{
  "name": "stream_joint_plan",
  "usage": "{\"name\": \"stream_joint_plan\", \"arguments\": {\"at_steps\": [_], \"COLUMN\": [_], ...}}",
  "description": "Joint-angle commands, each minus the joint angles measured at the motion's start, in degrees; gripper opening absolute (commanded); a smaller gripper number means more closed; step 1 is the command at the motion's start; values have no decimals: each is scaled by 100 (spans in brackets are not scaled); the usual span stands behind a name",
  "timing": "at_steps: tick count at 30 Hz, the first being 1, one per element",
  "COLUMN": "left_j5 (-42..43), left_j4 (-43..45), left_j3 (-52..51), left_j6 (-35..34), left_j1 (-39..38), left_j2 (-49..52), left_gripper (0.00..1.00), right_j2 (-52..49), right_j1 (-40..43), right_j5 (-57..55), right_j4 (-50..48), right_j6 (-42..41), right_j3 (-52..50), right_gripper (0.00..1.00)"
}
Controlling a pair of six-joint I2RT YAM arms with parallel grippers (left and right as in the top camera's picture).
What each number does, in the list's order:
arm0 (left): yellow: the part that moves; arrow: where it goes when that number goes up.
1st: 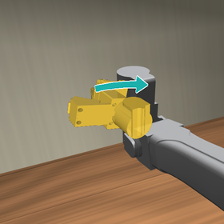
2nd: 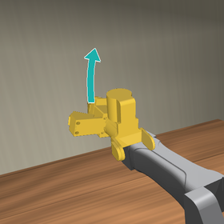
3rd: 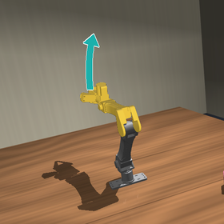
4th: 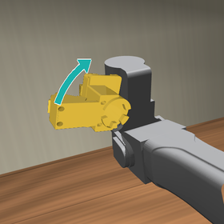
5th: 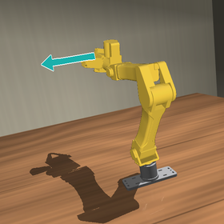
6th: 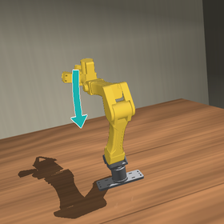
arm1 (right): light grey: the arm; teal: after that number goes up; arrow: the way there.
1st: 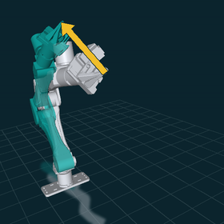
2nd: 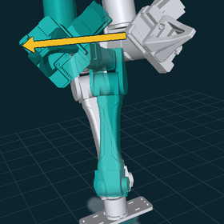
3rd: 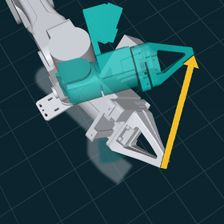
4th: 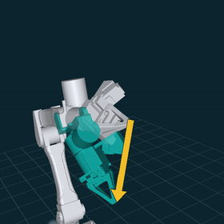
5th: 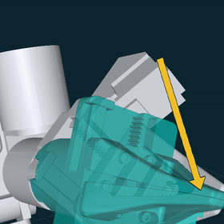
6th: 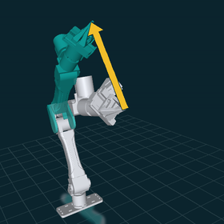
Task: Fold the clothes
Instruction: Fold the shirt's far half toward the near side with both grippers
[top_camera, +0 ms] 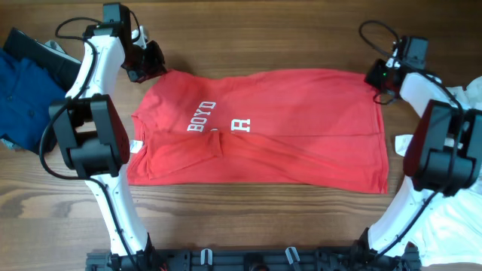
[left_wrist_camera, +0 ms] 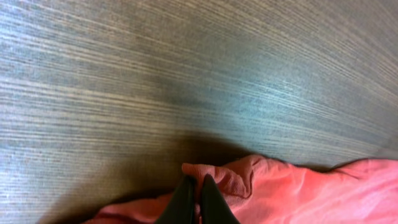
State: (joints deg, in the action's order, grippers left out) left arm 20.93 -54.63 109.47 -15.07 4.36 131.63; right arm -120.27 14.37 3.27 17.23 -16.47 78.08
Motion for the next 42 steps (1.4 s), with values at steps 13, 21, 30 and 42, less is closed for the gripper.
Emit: {"name": "stream_joint_plan", "arguments": {"at_steps": [13,21,30,42], "left_j5": [-1445,-1445,-1401,-1373], "left_j4": [-1843,-2693,-2964,-2618], "left_j3": [0,-2,-647,-1497], "left_j6": [332,424,483,485], "left_j1": [214,472,435,61], "left_j2": [-841,-1078,-1499,-1497], "left_gripper": [4,4,4,4], "right_j2": [1679,1679,1679,2922], "right_j1": [72,72,72,389], "right_j5": [-256,-326,-236,-155], "right_j4": [2789,4109,4905,4841], "right_j6": [-2,129,435,275], "right_j3": [-35,-35,-35,-35], "right_gripper": [6,5,4,4]}}
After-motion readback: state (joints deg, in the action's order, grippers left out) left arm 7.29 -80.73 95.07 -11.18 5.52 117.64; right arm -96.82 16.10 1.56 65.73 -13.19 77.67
